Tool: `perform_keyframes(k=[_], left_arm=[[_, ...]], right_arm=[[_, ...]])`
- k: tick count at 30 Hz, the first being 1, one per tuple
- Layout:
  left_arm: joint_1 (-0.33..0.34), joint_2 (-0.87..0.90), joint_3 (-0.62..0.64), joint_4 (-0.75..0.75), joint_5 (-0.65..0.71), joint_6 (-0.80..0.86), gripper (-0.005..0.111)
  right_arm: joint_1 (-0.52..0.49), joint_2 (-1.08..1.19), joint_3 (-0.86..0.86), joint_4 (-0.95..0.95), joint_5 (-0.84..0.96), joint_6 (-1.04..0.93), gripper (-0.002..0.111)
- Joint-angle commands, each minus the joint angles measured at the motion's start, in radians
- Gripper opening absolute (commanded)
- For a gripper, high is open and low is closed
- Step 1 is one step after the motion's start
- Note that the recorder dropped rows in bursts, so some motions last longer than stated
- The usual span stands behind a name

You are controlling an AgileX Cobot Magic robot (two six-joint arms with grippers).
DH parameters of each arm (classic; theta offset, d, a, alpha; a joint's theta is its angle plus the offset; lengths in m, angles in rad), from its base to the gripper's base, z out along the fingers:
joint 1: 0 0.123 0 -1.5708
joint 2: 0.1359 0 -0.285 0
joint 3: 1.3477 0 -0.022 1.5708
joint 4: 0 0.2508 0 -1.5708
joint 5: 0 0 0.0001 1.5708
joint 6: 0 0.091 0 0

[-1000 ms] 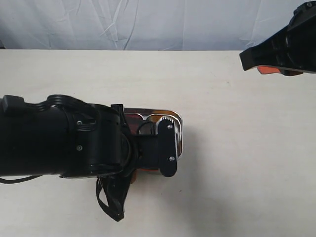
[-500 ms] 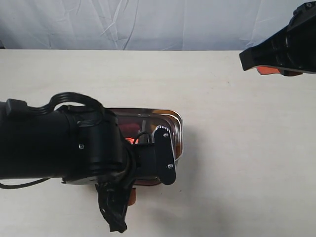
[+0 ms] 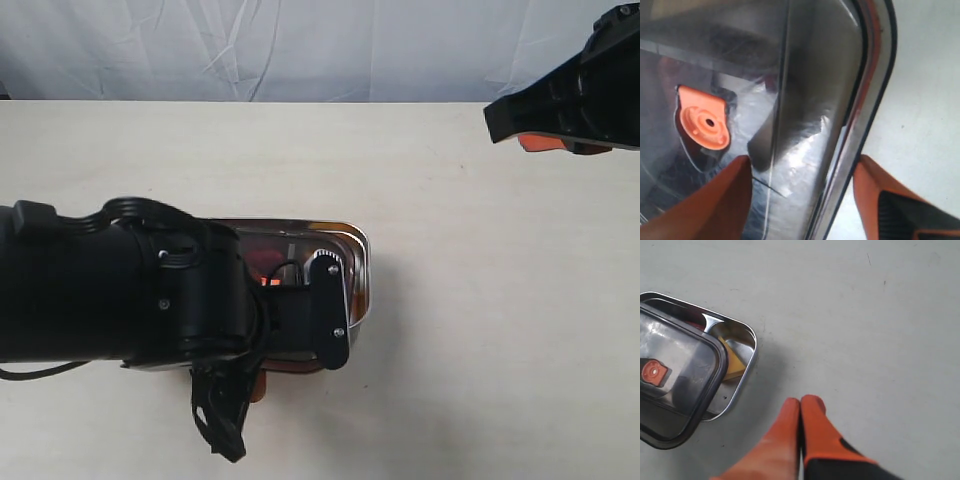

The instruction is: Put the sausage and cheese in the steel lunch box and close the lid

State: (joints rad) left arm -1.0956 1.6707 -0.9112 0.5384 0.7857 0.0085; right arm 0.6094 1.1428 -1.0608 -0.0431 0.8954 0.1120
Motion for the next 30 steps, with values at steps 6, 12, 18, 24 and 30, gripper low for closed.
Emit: perform_keyframes(k=[6,12,18,24,30], left_arm=[[-0.003,0.000,0.001,0.042,0.003,-0.034,0.057],[-0.003,0.000,0.001,0.040,-0.001,-0.033,0.057],[-0.003,-0.005,0.001,0.040,0.022,-0.033,0.057],[-0.003,-0.037,-0.033,0.073,0.021,-0.033,0.057],[-0.003,-0.046,-0.068,0.074,0.022,-0.033,0.057]], right_arm=[[-0.004,-0.005,-0.001,-0.001,-0.005,-0.005,-0.001],[-0.004,-0.005,-0.001,-0.001,0.000,-0.005,-0.001],[-0.004,-0.005,-0.001,-0.001,0.010,-0.005,-0.001],[-0.004,-0.005,-0.001,-0.001,0.014,-0.005,-0.001],[-0.004,-0.005,-0.001,0.001,0.027,-0.005,-0.001]])
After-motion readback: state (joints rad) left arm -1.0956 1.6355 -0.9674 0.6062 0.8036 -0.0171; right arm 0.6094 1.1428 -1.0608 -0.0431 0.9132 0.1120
